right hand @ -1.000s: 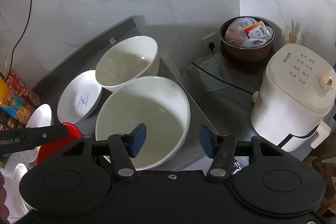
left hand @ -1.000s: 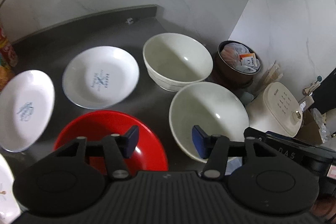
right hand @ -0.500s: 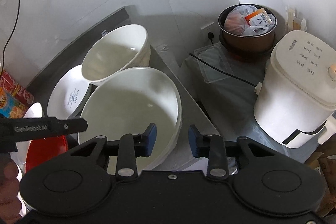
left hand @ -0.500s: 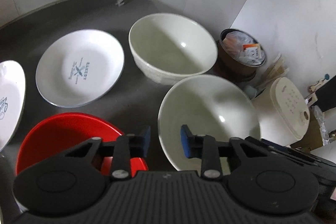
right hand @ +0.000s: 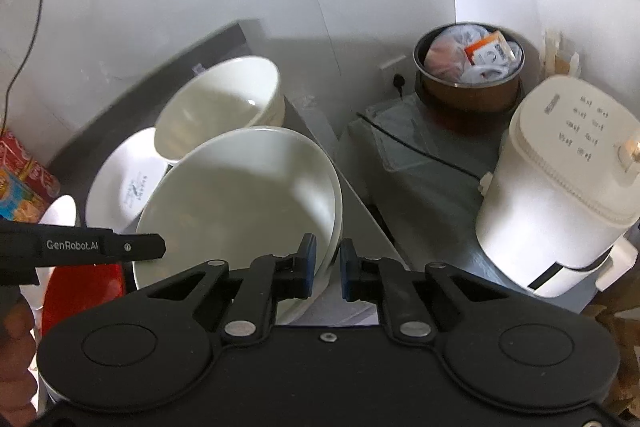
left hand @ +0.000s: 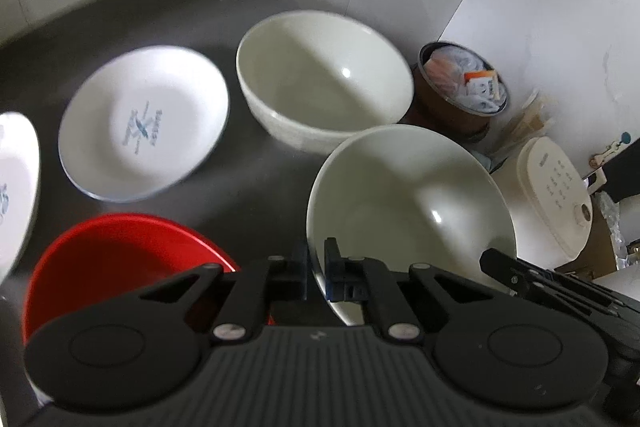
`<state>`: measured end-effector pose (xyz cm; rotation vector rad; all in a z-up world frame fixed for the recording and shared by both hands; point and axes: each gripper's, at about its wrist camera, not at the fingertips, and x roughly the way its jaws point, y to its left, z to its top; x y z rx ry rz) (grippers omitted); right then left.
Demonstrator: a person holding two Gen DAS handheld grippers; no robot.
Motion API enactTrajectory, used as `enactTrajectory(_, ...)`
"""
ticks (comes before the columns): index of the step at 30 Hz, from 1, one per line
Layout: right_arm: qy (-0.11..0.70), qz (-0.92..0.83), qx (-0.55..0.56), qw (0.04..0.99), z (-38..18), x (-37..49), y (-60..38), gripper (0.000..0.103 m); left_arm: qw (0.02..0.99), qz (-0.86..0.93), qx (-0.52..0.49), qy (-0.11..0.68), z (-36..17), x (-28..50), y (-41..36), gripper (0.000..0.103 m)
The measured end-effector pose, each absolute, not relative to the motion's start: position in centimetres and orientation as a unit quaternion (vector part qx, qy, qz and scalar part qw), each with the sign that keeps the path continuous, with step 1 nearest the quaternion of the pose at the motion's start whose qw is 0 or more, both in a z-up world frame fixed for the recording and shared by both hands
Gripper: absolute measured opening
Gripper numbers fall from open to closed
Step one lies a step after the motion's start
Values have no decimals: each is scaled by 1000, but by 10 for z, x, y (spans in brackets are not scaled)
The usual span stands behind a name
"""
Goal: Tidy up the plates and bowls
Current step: 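Close both grippers on the rim of the large cream bowl, then lift the cream bowl with both grippers and lower it into the red bowl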
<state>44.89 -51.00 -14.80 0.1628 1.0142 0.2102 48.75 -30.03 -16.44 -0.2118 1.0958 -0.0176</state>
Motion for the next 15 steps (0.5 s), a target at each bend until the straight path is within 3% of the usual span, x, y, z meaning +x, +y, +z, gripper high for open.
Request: enactTrajectory(15,431,141,77,888,-90,432,-488,13,881,-5,-101,463,-97,458,-276,7)
